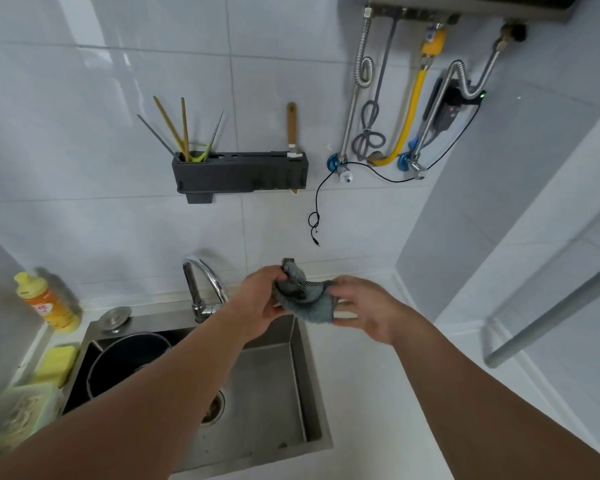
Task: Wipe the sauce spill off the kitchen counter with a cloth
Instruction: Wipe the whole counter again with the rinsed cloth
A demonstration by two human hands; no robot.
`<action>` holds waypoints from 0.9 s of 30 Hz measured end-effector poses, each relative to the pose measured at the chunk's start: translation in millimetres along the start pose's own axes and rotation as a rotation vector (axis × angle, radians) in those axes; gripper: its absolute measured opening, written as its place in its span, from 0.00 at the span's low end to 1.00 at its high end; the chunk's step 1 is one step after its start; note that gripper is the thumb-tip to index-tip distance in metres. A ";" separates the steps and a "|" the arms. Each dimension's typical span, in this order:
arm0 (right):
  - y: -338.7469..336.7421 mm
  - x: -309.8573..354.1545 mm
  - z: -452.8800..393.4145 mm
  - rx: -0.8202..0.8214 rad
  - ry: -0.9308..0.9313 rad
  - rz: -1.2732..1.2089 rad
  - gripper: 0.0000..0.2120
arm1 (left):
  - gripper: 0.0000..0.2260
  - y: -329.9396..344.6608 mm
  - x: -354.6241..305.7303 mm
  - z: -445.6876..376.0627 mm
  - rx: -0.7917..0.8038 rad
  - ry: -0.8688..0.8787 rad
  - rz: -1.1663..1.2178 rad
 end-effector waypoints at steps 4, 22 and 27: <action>6.7 31.7 1.8 -0.168 -0.191 -0.099 0.04 | 0.12 -3.2 -11.6 -5.6 -0.128 -0.111 -0.419; -17.2 109.1 46.3 -0.262 -0.112 0.344 0.02 | 0.09 21.0 -19.0 -59.3 0.724 -0.040 -0.820; -59.4 100.2 46.9 -0.459 -0.049 0.384 0.02 | 0.10 27.1 -15.0 -69.4 0.683 -0.110 -0.555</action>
Point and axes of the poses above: each hand's wrist, its own z-axis away from the middle knuckle, its own y-axis out of the palm, x = y × z, the point moved 1 cm from there along -z, towards the middle knuckle, and after that the axes turned 11 degrees about x, right-handed, at the moved point
